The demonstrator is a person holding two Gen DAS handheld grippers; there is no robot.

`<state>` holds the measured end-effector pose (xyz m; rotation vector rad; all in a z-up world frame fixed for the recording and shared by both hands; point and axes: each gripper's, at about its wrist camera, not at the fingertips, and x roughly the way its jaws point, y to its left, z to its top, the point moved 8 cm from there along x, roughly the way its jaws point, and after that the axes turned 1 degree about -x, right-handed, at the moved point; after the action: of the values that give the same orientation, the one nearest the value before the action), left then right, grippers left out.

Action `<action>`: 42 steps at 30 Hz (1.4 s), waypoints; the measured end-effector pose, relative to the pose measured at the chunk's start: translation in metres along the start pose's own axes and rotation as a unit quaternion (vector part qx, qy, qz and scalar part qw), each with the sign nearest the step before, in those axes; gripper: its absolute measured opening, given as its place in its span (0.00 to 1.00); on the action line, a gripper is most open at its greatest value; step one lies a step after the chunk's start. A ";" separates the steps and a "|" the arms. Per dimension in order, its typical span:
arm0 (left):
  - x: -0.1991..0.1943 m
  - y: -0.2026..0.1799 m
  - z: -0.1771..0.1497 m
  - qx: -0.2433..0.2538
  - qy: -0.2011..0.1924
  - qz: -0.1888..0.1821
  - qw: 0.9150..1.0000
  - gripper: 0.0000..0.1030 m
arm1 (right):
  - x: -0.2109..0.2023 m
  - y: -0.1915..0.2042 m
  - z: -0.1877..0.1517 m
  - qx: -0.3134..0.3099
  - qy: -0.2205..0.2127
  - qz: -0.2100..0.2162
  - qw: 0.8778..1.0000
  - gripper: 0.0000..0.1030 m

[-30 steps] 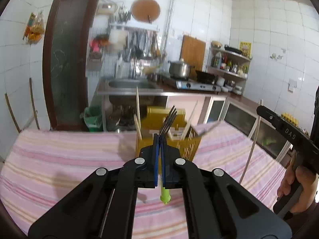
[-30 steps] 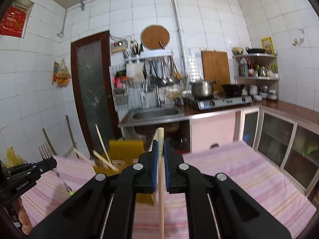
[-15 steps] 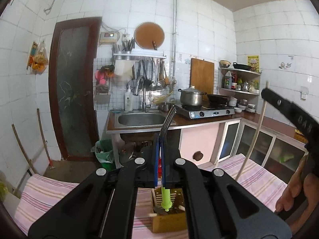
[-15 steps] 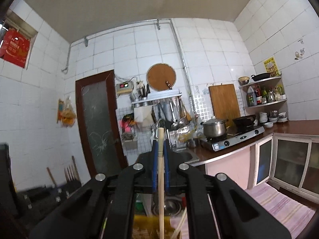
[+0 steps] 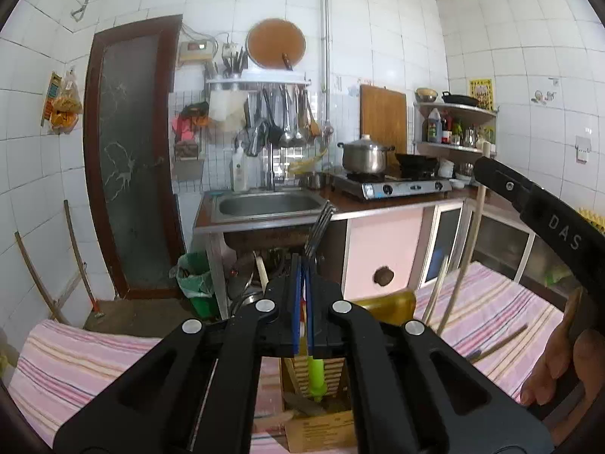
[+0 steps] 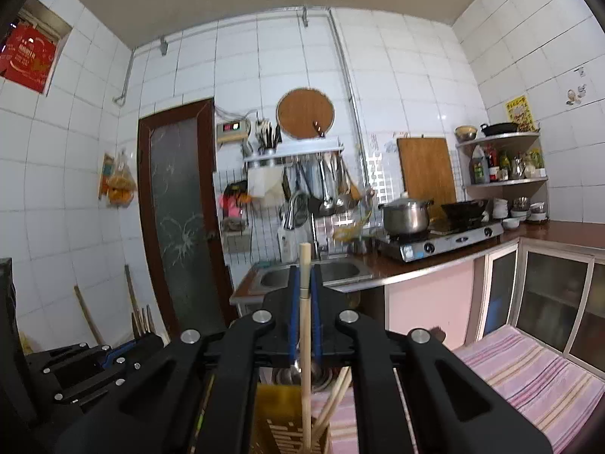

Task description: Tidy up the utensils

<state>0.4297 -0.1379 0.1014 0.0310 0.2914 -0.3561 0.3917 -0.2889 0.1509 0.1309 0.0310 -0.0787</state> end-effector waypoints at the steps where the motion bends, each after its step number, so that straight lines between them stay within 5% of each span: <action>1: 0.001 0.000 -0.003 -0.001 0.004 0.000 1.000 0.00 | 0.001 -0.001 -0.005 -0.001 0.007 0.001 1.000 0.06; 14: -0.010 0.013 -0.014 -0.025 0.039 0.002 0.999 0.01 | 0.010 -0.019 -0.045 -0.002 0.104 -0.005 0.995 0.08; 15: -0.014 0.015 -0.011 -0.028 0.040 0.003 0.999 0.02 | 0.004 -0.020 -0.040 -0.006 0.103 -0.010 0.995 0.12; 17: -0.027 0.020 -0.004 -0.034 0.043 0.009 0.998 0.07 | -0.007 -0.023 -0.031 -0.010 0.101 -0.019 0.995 0.62; 21: -0.072 0.035 0.009 -0.041 0.035 0.033 0.998 0.55 | -0.044 -0.033 -0.013 -0.022 0.103 -0.029 0.994 0.66; 25: -0.129 0.042 0.008 -0.042 0.011 0.052 0.998 0.87 | -0.084 -0.039 -0.013 -0.034 0.106 -0.037 0.993 0.77; 27: -0.152 0.042 0.001 -0.043 0.004 0.059 0.997 0.95 | -0.105 -0.038 -0.020 -0.039 0.109 -0.035 0.993 0.84; 34: -0.229 0.028 -0.062 -0.077 0.005 0.060 0.995 0.95 | -0.183 -0.031 -0.067 -0.023 0.122 -0.020 0.992 0.95; 42: -0.262 0.001 -0.145 -0.062 0.026 0.082 0.994 0.95 | -0.245 -0.021 -0.124 -0.046 0.130 -0.025 0.990 0.96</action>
<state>0.1554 -0.0361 0.0379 -0.0575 0.3599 -0.1742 0.1431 -0.2749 0.0343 0.0471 0.2985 -0.1107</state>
